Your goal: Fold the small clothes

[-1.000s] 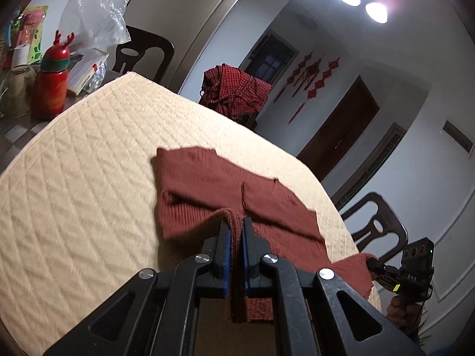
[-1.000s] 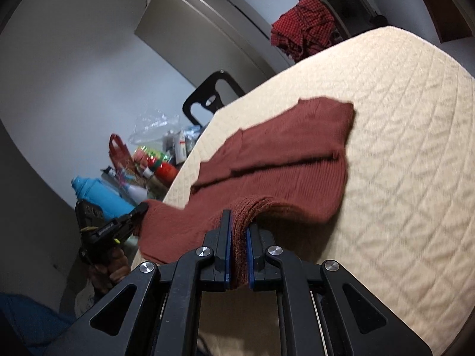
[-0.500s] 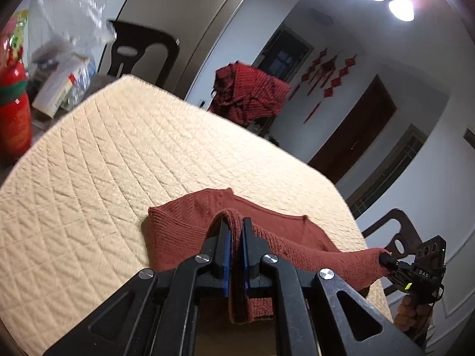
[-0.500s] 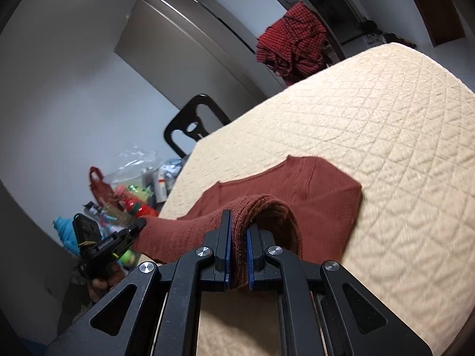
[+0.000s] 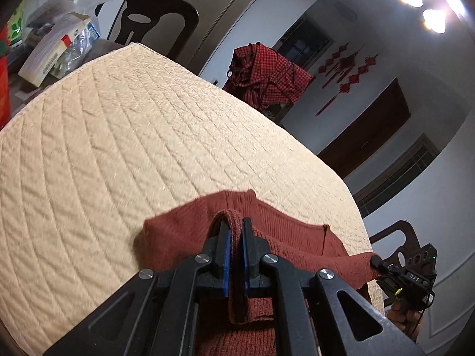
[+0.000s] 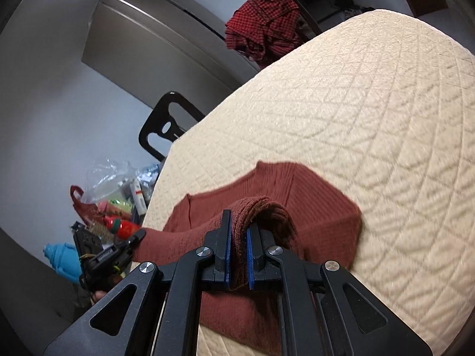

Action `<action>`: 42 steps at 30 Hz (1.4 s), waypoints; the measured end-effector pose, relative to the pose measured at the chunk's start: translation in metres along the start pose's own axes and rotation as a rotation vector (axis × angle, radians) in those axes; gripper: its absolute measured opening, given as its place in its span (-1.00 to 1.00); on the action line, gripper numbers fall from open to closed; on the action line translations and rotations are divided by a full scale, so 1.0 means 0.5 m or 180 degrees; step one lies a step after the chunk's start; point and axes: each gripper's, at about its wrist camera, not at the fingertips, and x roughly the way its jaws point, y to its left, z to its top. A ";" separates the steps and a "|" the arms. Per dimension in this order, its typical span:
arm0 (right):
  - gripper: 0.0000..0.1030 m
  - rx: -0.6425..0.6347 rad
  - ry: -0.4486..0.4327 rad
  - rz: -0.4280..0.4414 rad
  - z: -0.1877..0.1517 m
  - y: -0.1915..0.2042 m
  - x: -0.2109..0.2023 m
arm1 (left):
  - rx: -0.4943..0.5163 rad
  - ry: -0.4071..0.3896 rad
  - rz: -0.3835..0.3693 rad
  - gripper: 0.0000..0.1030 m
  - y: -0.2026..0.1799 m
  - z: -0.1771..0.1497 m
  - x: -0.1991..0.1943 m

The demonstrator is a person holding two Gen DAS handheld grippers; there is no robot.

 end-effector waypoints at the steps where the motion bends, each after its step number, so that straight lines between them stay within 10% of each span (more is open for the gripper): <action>1: -0.85 0.0040 0.0011 -0.0006 0.007 -0.006 0.009 | -0.0039 0.0034 0.0009 -0.85 0.004 0.006 0.012; 11: -0.73 0.0517 0.0183 -0.0092 0.044 -0.060 0.062 | -0.0372 0.0268 0.0114 -0.81 0.031 0.017 0.081; 18: -0.22 0.0451 -0.0075 0.0063 0.066 -0.040 0.023 | -0.0428 -0.0101 0.0193 -0.47 0.036 0.025 0.030; 39: -0.22 -0.0588 0.0066 -0.0662 -0.139 -0.017 -0.086 | 0.0752 0.0134 0.0516 -0.42 -0.018 -0.153 -0.056; 42: -0.41 -0.0653 0.0112 -0.0691 -0.137 -0.013 -0.076 | 0.0786 0.0142 0.0445 -0.75 -0.025 -0.154 -0.061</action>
